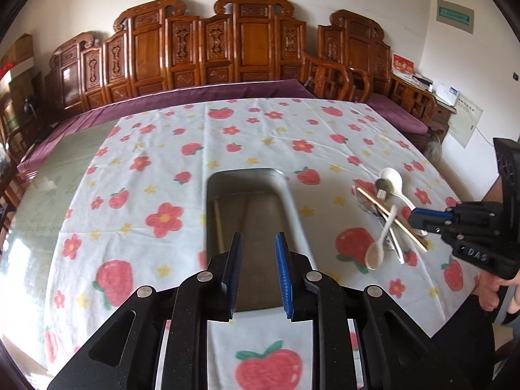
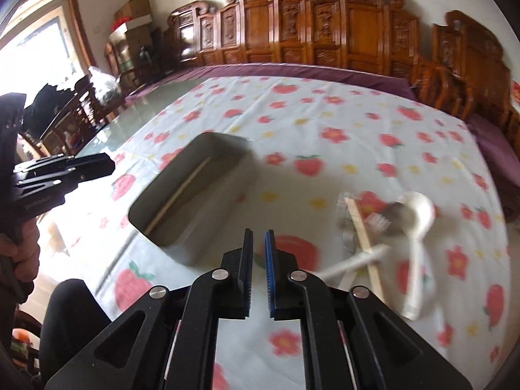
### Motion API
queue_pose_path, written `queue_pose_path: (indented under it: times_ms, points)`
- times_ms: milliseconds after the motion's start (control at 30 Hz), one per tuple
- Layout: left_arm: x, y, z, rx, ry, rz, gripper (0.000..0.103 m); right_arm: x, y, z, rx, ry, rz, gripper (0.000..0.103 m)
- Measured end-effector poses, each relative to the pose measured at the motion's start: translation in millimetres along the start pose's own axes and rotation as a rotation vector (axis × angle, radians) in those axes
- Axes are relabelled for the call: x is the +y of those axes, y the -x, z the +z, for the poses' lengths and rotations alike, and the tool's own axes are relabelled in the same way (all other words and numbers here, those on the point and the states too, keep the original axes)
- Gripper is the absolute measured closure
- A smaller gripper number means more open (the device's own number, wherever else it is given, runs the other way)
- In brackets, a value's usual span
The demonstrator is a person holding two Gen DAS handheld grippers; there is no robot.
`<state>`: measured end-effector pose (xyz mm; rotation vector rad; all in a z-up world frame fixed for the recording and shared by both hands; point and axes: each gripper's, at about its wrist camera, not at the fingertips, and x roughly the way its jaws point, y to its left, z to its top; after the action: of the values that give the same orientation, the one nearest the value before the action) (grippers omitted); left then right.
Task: Organize utensils
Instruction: 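Open the right gripper over the box while the left gripper returns to the pile, then grasp a white plastic spoon by its handle with the left gripper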
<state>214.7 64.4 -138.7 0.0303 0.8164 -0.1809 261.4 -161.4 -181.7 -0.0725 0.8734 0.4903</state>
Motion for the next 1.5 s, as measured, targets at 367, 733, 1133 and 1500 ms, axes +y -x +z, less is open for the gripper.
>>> queue_pose_path:
  times_ms: [367,733,1133,1500]
  points:
    - [-66.8,-30.3,-1.1,0.044,-0.065,-0.06,0.084,-63.7,42.7,-44.9,-0.034,-0.069,-0.068,0.075]
    - [-107.3,-67.4,-8.8,0.113,-0.113,-0.09,0.084,-88.4,41.7,-69.8,-0.04,-0.107,-0.092,0.066]
    - [-135.0,-131.5,-14.1,0.205,-0.086,-0.116,0.073,-115.9,39.6,-81.2,-0.02,-0.16,-0.089,0.066]
    - [-146.5,-166.1,-23.9,0.268,-0.119,-0.091,0.068,-121.0,33.8,-84.4,-0.002,-0.166,-0.087,0.066]
